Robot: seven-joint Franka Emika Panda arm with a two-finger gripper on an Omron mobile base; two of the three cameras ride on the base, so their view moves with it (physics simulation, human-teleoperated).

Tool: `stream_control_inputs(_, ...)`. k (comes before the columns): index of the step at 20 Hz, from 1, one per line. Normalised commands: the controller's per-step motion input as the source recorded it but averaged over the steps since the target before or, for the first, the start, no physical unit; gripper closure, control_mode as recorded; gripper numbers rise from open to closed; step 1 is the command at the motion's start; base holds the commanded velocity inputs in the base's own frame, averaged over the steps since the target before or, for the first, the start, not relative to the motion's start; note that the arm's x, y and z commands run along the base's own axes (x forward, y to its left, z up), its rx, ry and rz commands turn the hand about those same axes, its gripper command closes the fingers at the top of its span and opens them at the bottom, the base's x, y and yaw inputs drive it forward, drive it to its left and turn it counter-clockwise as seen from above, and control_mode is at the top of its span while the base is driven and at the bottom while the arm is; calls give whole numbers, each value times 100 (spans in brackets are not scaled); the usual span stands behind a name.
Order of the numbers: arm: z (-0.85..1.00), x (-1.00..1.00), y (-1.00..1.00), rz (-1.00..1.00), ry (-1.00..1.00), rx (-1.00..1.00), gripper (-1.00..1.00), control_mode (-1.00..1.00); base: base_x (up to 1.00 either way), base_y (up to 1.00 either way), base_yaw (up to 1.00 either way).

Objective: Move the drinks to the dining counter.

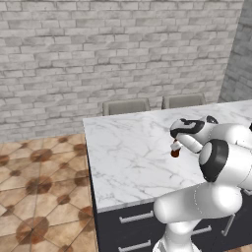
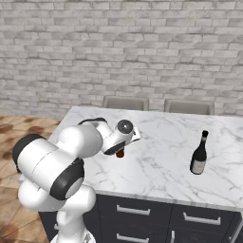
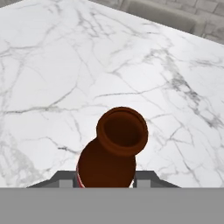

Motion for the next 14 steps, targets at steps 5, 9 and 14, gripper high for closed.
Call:
stream_control_inputs(5, 0, 0, 0, 0, 0, 0, 100, -100, 0, 0, 0)
stream_control_inputs(9, 0, 0, 0, 0, 0, 0, -100, -100, 0, 0, 0)
stream_control_inputs(14, 0, 0, 0, 0, 0, 0, -100, -100, 0, 0, 0)
